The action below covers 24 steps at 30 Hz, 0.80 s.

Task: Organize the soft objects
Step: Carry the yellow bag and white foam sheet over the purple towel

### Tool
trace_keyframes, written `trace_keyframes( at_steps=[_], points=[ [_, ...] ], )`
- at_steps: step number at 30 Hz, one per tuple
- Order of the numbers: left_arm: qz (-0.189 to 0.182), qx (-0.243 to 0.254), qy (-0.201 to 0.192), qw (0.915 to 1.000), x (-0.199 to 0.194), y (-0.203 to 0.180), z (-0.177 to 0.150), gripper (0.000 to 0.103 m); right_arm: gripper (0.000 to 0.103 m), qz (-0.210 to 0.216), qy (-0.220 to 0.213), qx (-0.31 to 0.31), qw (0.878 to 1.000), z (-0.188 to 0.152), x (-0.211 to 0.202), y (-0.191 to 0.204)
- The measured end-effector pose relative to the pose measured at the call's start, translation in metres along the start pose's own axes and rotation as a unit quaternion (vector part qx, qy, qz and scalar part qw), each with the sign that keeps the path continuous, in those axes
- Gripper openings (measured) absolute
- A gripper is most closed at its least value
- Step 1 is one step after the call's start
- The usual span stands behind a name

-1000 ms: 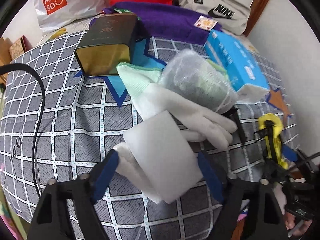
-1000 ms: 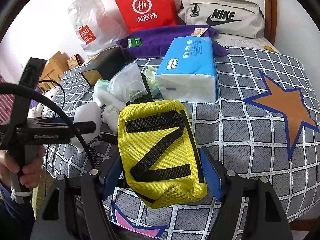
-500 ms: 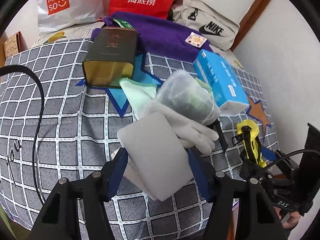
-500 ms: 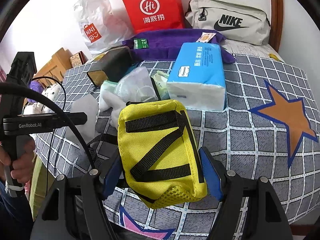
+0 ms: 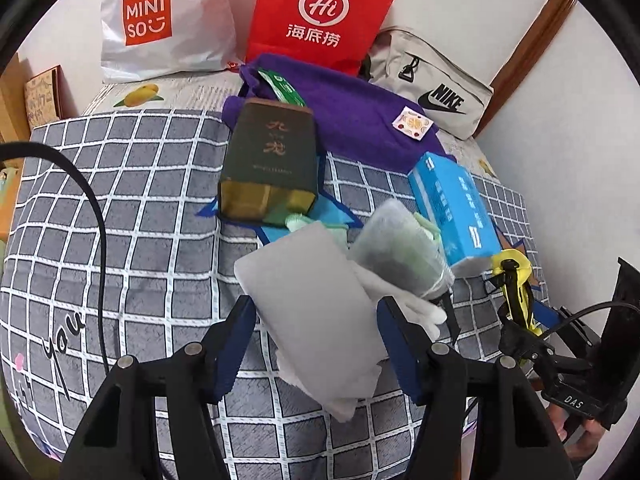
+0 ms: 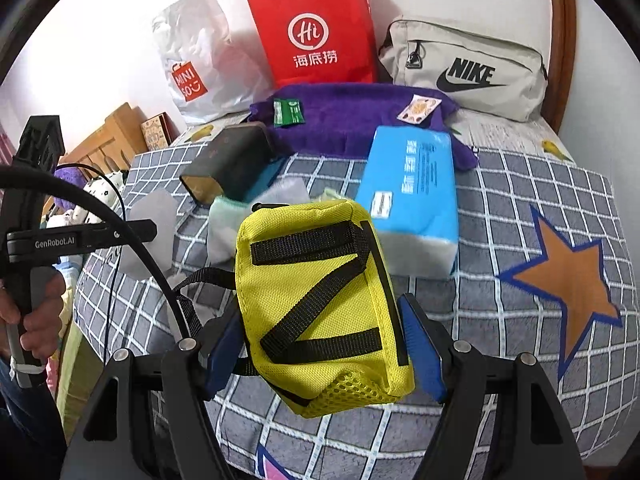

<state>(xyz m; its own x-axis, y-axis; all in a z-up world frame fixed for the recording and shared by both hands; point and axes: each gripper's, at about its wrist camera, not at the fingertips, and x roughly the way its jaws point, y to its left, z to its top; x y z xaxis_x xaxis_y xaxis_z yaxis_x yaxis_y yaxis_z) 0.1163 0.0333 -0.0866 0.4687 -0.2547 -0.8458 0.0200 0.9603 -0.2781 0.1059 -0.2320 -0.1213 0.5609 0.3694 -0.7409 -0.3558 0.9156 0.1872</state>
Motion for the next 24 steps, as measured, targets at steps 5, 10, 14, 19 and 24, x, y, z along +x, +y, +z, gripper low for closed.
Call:
trace_keyframes(
  at_steps=[5, 10, 14, 19, 24],
  points=[
    [-0.005, 0.003, -0.006, 1.0000, -0.004, -0.001, 0.013, 0.061, 0.073, -0.003, 0.002, -0.004, 1.000, 0.019, 0.004, 0.004],
    [-0.012, -0.001, -0.010, 0.9999, -0.004, 0.002, 0.028, 0.061, 0.073, -0.005, 0.000, -0.006, 1.000, 0.039, 0.007, 0.007],
    [-0.011, 0.004, -0.014, 0.9998, -0.003, 0.006, 0.046, 0.061, 0.073, -0.008, -0.006, -0.010, 1.000, 0.057, 0.010, 0.010],
    [-0.007, 0.012, -0.024, 0.9996, -0.003, 0.013, 0.070, 0.061, 0.073, -0.010, -0.010, -0.012, 1.000, 0.082, 0.017, 0.014],
    [-0.010, 0.019, -0.031, 0.9993, 0.000, 0.019, 0.096, 0.061, 0.073, -0.009, -0.015, 0.000, 1.000, 0.109, 0.027, 0.013]
  ],
)
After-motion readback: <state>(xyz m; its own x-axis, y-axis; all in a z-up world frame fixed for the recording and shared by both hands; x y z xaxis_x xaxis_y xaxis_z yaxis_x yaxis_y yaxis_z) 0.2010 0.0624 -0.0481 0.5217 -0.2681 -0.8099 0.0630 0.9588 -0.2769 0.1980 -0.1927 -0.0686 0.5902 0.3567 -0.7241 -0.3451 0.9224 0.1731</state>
